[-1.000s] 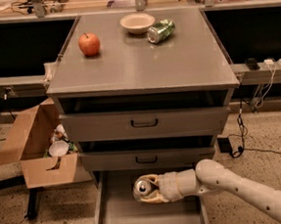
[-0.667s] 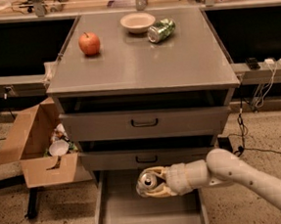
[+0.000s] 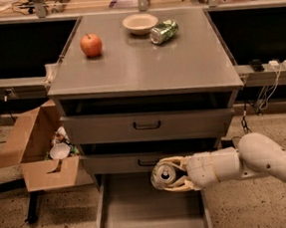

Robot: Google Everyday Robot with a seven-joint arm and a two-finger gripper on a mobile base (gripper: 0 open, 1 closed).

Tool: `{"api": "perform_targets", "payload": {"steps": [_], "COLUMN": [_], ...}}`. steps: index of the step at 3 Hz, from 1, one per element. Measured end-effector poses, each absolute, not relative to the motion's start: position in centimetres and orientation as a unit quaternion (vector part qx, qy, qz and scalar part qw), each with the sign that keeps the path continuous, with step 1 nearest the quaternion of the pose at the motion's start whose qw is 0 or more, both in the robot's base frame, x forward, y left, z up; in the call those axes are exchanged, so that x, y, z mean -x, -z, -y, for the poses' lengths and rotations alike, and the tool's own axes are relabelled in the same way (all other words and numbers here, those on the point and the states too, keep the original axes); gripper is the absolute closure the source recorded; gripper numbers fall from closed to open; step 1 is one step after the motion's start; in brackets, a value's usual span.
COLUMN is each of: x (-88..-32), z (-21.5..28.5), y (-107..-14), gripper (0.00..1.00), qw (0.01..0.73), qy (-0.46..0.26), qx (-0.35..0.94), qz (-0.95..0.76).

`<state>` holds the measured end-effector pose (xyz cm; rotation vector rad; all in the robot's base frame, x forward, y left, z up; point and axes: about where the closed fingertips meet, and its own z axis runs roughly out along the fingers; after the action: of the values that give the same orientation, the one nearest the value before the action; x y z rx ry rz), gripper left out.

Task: Pick 7up can from bottom drawer and place on counter

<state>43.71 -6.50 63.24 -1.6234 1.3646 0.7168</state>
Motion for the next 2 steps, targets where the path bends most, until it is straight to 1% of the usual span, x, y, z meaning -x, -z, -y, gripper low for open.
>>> {"api": "perform_targets", "payload": {"steps": [1,2], "x": [-43.7,-44.9], "z": [6.5,6.1], "y": [-63.3,-66.6], "gripper": [1.0,1.0], "qw": [0.436,0.449], "qy": [-0.287,-0.286], "qx": [0.653,0.649], "qz": [-0.548,-0.543]}}
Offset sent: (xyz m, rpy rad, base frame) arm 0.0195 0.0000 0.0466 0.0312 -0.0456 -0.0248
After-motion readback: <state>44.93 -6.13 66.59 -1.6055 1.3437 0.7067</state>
